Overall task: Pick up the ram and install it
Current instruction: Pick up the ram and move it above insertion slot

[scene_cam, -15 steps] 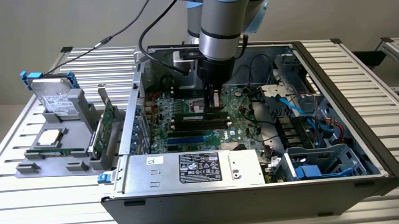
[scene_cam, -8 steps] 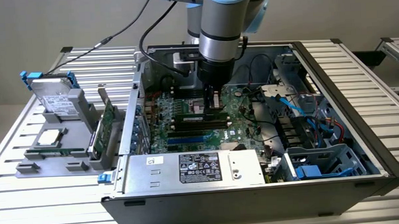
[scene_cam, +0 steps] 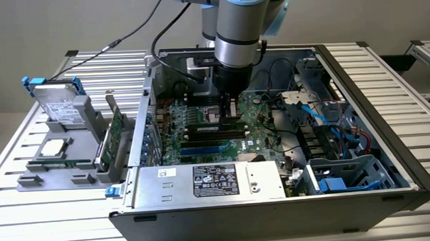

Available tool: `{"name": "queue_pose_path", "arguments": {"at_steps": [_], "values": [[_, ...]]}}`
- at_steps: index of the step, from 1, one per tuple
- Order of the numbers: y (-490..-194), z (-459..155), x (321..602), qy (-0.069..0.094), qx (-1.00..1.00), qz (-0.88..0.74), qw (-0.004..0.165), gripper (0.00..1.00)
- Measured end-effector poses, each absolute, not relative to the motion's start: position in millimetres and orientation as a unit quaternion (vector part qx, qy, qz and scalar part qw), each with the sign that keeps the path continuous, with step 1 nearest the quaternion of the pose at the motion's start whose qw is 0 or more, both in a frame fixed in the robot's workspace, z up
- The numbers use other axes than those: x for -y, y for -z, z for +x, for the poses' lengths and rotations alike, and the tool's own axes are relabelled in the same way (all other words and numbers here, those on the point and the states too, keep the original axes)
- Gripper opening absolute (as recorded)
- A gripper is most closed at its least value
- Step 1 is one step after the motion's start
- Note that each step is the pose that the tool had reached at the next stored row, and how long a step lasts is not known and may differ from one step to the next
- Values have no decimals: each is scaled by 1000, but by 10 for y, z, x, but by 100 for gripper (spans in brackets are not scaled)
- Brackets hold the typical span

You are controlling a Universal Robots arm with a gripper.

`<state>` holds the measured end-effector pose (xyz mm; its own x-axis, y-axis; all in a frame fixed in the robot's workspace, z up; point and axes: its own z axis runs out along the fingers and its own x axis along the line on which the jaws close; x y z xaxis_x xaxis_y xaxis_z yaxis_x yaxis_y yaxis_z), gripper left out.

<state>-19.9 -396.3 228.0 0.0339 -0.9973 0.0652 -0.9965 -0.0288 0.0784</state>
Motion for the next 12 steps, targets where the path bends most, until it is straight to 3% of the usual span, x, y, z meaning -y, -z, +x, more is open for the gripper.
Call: {"name": "queue_pose_path", "arguments": {"at_steps": [12], "values": [[-2264, -174, 3964, 4, 691, 721, 55, 14]]}}
